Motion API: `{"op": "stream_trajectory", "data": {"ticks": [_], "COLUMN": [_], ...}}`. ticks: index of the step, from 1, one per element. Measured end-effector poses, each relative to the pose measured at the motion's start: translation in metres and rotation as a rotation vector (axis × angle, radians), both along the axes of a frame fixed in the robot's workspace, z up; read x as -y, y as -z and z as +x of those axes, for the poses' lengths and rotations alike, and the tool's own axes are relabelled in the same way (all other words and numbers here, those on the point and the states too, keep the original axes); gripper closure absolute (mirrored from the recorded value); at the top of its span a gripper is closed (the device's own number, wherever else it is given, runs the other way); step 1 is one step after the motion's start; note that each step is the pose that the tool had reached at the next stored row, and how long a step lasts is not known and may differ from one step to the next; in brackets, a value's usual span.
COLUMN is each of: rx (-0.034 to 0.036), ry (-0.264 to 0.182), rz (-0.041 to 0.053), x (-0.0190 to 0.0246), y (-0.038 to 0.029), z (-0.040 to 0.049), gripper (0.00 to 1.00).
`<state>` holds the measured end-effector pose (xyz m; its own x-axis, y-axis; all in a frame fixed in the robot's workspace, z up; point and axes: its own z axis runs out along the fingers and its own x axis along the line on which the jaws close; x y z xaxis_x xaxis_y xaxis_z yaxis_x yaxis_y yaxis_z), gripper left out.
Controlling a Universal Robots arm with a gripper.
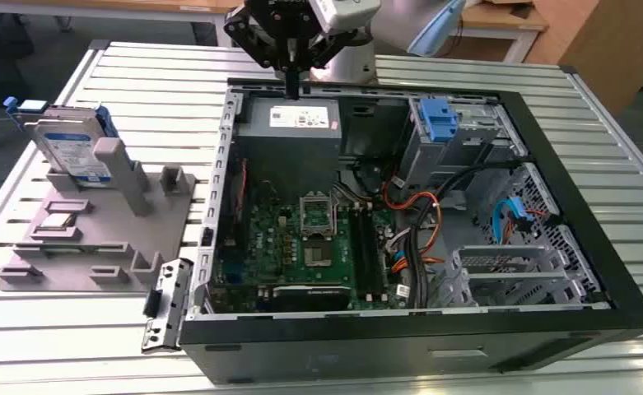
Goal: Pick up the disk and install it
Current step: 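Reach for the disk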
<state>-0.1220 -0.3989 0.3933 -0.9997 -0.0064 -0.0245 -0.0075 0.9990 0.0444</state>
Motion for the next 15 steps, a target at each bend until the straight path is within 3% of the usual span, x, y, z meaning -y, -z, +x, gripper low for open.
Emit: {"op": "stream_trajectory", "data": {"ticks": [15], "rx": [0.0000], "ry": [-0.012], "rz": [-0.0001], "x": [0.0000], "y": [0.0000], "z": [-0.0050], "gripper": [0.90]}}
